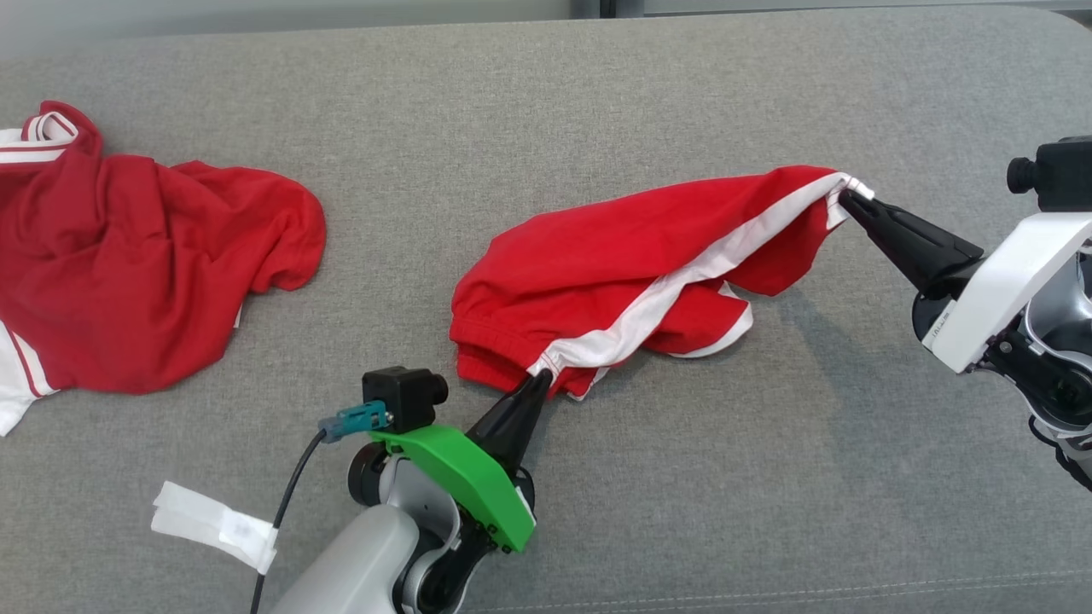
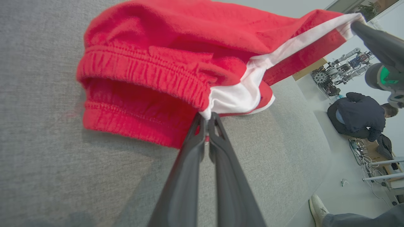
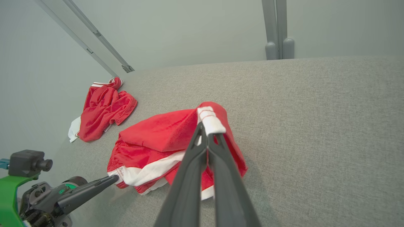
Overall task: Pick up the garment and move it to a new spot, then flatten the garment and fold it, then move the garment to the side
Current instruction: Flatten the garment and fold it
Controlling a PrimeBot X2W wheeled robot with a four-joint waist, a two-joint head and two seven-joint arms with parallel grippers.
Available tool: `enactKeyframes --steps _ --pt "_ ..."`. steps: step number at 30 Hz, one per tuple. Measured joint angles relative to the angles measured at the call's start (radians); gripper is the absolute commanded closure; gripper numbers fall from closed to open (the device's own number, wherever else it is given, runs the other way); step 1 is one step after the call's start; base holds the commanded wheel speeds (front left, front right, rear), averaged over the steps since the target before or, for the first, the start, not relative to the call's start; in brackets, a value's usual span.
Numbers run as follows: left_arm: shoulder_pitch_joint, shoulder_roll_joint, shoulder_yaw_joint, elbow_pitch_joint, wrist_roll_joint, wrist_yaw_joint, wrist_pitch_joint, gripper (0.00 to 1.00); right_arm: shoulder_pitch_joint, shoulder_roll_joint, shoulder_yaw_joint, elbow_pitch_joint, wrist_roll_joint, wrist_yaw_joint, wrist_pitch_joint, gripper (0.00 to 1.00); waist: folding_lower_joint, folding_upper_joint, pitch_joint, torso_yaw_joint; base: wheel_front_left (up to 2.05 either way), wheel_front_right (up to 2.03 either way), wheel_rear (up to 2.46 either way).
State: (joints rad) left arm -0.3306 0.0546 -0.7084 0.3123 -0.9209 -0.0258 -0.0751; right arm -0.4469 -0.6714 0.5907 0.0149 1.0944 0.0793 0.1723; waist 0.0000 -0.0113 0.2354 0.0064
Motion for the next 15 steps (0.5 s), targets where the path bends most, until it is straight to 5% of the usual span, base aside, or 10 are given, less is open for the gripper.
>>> enactKeyframes --steps 5,8,11,12,15 --pt "-0.008 0.009 -0.013 -0.038 -0.017 -0.056 0.036 1.0 0.001 -0.011 0.002 0.005 -0.009 0.008 -0.002 1.0 0.0 0.0 -0.013 0.001 0.0 0.0 0.0" --pt "-0.056 0.07 -0.053 -0.139 -0.025 -0.099 0.105 1.0 0.004 -0.069 -0.026 -0.01 -0.028 0.008 -0.006 1.0 0.0 0.0 -0.032 0.004 0.0 0.0 0.0" --pt "-0.085 0.187 -0.019 -0.26 -0.038 -0.098 0.142 1.0 0.011 -0.112 -0.054 -0.078 0.006 0.008 -0.004 1.0 0.0 0.0 -0.055 0.008 0.0 0.0 0.0" --pt "-0.089 0.278 0.014 -0.337 -0.051 -0.097 0.169 1.0 0.026 -0.131 -0.073 -0.122 0.018 0.008 -0.003 1.0 0.0 0.0 -0.072 0.008 0.0 0.0 0.0" --pt "-0.089 0.365 0.05 -0.469 -0.078 -0.097 0.216 1.0 0.074 -0.179 -0.127 -0.178 0.073 -0.009 -0.004 1.0 0.0 0.0 -0.093 0.002 0.0 0.0 0.0"
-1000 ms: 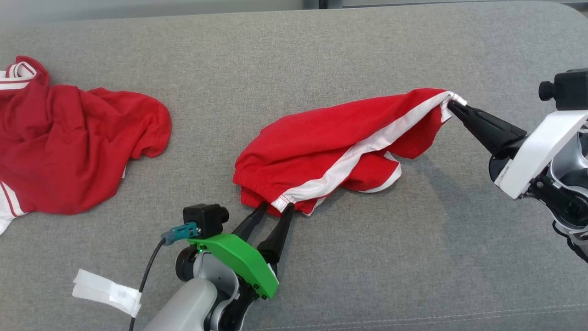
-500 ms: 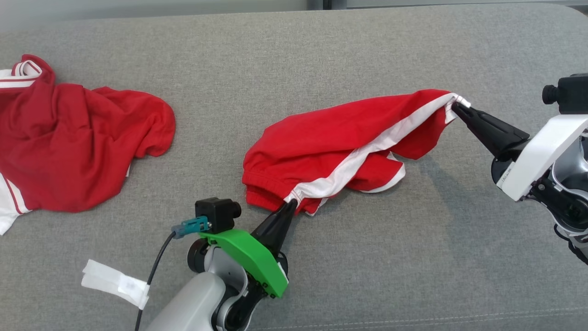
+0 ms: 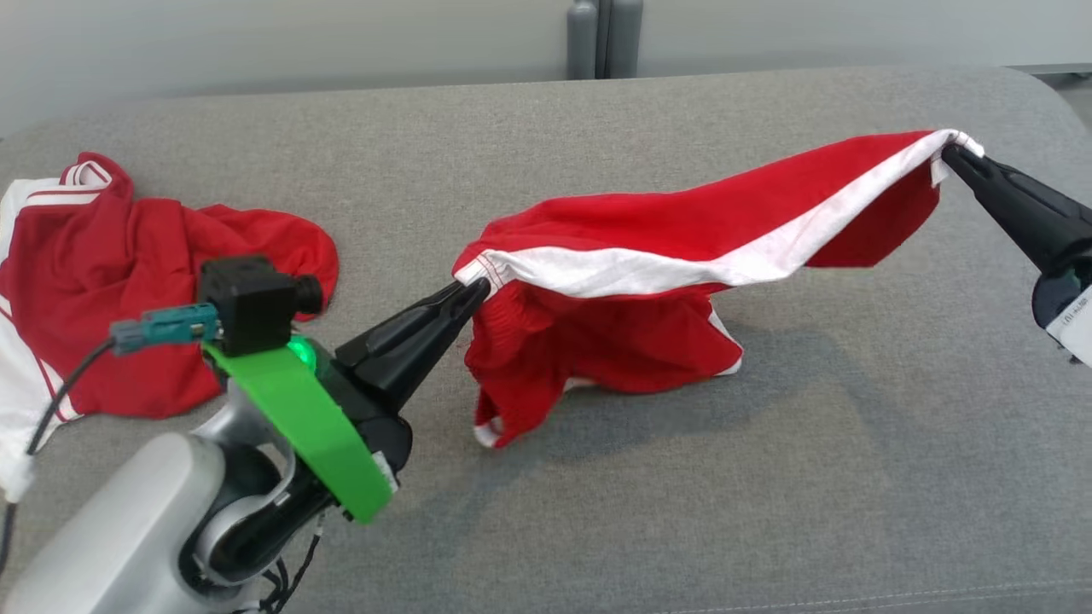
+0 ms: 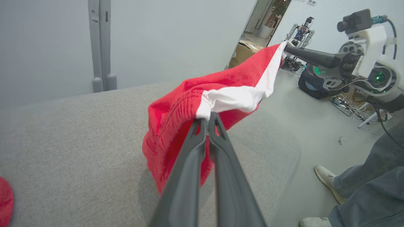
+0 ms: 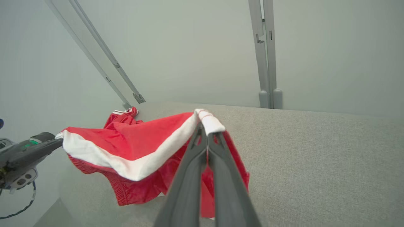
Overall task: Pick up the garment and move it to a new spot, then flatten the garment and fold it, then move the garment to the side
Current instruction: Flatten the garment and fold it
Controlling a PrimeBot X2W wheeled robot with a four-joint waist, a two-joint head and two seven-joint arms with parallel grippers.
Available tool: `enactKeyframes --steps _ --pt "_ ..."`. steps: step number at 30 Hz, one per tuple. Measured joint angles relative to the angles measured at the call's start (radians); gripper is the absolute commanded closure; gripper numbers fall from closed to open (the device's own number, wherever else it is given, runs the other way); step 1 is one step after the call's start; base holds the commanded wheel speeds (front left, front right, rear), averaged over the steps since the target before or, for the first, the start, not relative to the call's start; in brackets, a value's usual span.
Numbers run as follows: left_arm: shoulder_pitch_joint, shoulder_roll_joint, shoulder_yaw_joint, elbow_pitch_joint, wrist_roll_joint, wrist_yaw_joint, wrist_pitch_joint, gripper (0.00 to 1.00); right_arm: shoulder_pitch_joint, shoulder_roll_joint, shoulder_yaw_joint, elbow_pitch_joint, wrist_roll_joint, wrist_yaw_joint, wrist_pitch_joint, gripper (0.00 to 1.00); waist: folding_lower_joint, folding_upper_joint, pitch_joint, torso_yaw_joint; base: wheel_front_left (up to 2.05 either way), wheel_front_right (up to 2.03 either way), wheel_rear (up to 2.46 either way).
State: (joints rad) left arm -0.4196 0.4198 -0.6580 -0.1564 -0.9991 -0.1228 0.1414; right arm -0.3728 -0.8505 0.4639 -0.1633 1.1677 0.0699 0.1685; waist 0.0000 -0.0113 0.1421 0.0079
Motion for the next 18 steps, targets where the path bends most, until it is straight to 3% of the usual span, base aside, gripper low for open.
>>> enactKeyframes --steps 7,13,16,18 --pt "0.022 0.162 0.13 -0.328 -0.124 0.002 0.095 1.0 0.17 -0.081 -0.11 -0.193 0.172 -0.036 -0.01 1.0 0.0 0.0 -0.017 -0.053 0.0 0.0 0.0" --pt "0.046 0.263 0.246 -0.46 -0.225 0.082 0.17 1.0 0.276 -0.174 -0.161 -0.273 0.252 -0.08 0.006 1.0 0.0 0.0 0.002 -0.096 0.0 0.0 0.0" --pt "0.046 0.287 0.27 -0.478 -0.296 0.118 0.228 1.0 0.3 -0.184 -0.152 -0.313 0.311 -0.078 0.04 1.0 0.0 0.0 0.029 -0.108 0.0 0.0 0.0" --pt "0.039 0.297 0.27 -0.449 -0.334 0.142 0.275 1.0 0.294 -0.173 -0.136 -0.33 0.342 -0.059 0.065 1.0 0.0 0.0 0.051 -0.112 0.0 0.0 0.0"
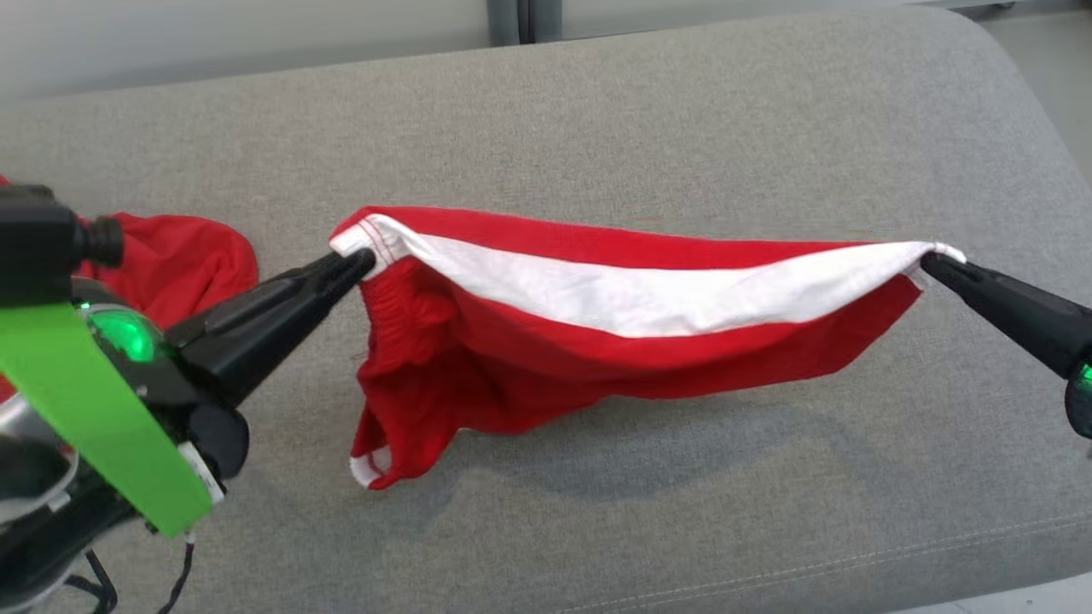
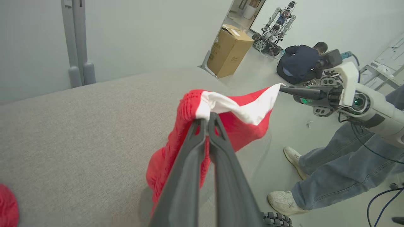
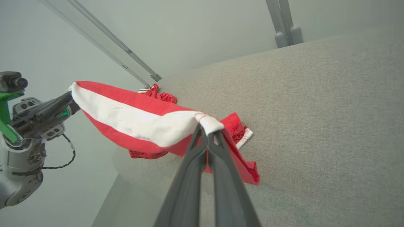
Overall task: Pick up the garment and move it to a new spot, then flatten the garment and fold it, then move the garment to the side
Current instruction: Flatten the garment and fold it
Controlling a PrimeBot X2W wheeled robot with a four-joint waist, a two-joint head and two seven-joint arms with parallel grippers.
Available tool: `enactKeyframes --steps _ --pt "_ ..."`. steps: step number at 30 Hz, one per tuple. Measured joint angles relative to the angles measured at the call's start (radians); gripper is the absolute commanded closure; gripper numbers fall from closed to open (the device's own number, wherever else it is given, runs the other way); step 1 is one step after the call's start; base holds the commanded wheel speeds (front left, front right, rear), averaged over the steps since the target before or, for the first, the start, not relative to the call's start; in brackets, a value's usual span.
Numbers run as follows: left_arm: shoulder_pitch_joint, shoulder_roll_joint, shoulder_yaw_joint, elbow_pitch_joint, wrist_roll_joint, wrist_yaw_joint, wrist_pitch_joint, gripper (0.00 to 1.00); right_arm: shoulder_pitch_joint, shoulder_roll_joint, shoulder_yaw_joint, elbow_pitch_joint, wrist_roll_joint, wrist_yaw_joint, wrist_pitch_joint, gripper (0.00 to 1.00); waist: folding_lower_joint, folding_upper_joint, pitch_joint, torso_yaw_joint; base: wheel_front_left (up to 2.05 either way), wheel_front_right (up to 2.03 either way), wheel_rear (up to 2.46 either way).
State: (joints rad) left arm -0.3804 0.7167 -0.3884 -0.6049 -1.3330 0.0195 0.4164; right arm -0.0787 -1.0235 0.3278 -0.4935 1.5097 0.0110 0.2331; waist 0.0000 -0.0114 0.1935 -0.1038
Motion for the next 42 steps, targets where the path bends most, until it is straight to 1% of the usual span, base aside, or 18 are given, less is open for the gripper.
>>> enactKeyframes --steps 2,4,6,8,9,11,13,14,16,17,19,22,26,28,30,34,38,42 --pt "-0.03 0.001 -0.001 0.071 -0.04 0.026 0.043 1.0 -0.05 0.037 0.008 -0.002 0.024 0.008 0.017 1.0 0.0 0.0 0.024 -0.002 0.0 0.0 0.0" --pt "-0.093 -0.001 -0.004 0.166 -0.052 0.049 0.082 1.0 -0.159 0.095 0.002 0.011 0.036 -0.009 0.02 1.0 0.0 0.0 0.049 -0.002 0.0 0.0 0.0" --pt "-0.185 -0.021 -0.004 0.275 -0.036 0.079 0.093 1.0 -0.306 0.155 -0.027 0.059 0.024 -0.065 0.013 1.0 0.0 0.0 0.075 0.001 0.0 0.0 0.0" --pt "-0.3 -0.055 -0.01 0.359 0.039 0.082 0.093 1.0 -0.468 0.199 -0.068 0.124 -0.039 -0.132 -0.018 1.0 0.0 0.0 0.1 0.007 0.0 0.0 0.0" --pt "-0.368 -0.078 -0.022 0.379 0.084 0.081 0.089 1.0 -0.56 0.226 -0.095 0.161 -0.08 -0.155 -0.045 1.0 0.0 0.0 0.113 0.011 0.0 0.0 0.0" --pt "-0.507 -0.13 -0.042 0.392 0.186 0.077 0.063 1.0 -0.735 0.262 -0.129 0.197 -0.18 -0.154 -0.102 1.0 0.0 0.0 0.138 0.021 0.0 0.0 0.0" --pt "-0.627 -0.186 -0.046 0.378 0.277 0.074 0.005 1.0 -0.878 0.326 -0.171 0.199 -0.204 -0.152 -0.178 1.0 0.0 0.0 0.163 0.03 0.0 0.0 0.0" --pt "-0.674 -0.211 -0.049 0.367 0.301 0.072 -0.013 1.0 -0.93 0.362 -0.186 0.198 -0.21 -0.152 -0.22 1.0 0.0 0.0 0.176 0.036 0.0 0.0 0.0" --pt "-0.721 -0.259 -0.048 0.35 0.343 0.057 -0.08 1.0 -0.975 0.379 -0.159 0.184 -0.256 -0.143 -0.253 1.0 0.0 0.0 0.202 0.046 0.0 0.0 0.0" --pt "-0.72 -0.255 -0.063 0.34 0.386 0.036 -0.091 1.0 -0.978 0.378 -0.131 0.175 -0.288 -0.143 -0.263 1.0 0.0 0.0 0.215 0.051 0.0 0.0 0.0" --pt "-0.696 -0.248 -0.063 0.339 0.42 0.029 -0.139 1.0 -0.955 0.386 -0.057 0.167 -0.326 -0.142 -0.268 1.0 0.0 0.0 0.241 0.059 0.0 0.0 0.0" --pt "-0.542 -0.226 -0.074 0.395 0.422 0.016 -0.193 1.0 -0.82 0.428 0.064 0.178 -0.343 -0.124 -0.267 1.0 0.0 0.0 0.283 0.066 0.0 0.0 0.0" --pt "-0.256 -0.228 -0.133 0.55 0.435 0.004 -0.29 1.0 -0.548 0.496 0.168 0.318 -0.357 -0.117 -0.309 1.0 0.0002 0.0 0.33 0.067 0.0 0.0 0.0" --pt "-0.157 -0.233 -0.165 0.607 0.443 -0.011 -0.334 1.0 -0.443 0.492 0.212 0.373 -0.363 -0.097 -0.315 1.0 0.0001 0.0 0.344 0.064 0.0 0.0 0.0" --pt "-0.098 -0.242 -0.173 0.645 0.44 -0.023 -0.373 1.0 -0.373 0.493 0.234 0.419 -0.362 -0.082 -0.334 1.0 0.0001 0.0 0.348 0.059 0.0 0.0 0.0" --pt "-0.056 -0.262 -0.164 0.678 0.412 -0.052 -0.45 1.0 -0.32 0.484 0.284 0.473 -0.358 -0.007 -0.338 1.0 0.0001 0.0 0.328 0.049 0.0 0.0 0.0" --pt "-0.023 -0.263 -0.184 0.688 0.41 -0.097 -0.482 1.0 -0.316 0.444 0.275 0.522 -0.37 0.022 -0.353 1.0 0.0001 0.0 0.299 0.042 0.0 0.0 0.0" --pt "-0.002 -0.27 -0.215 0.672 0.424 -0.109 -0.519 1.0 -0.301 0.387 0.248 0.562 -0.399 0.028 -0.374 1.0 0.0 0.0 0.264 0.041 0.0 0.0 0.0"
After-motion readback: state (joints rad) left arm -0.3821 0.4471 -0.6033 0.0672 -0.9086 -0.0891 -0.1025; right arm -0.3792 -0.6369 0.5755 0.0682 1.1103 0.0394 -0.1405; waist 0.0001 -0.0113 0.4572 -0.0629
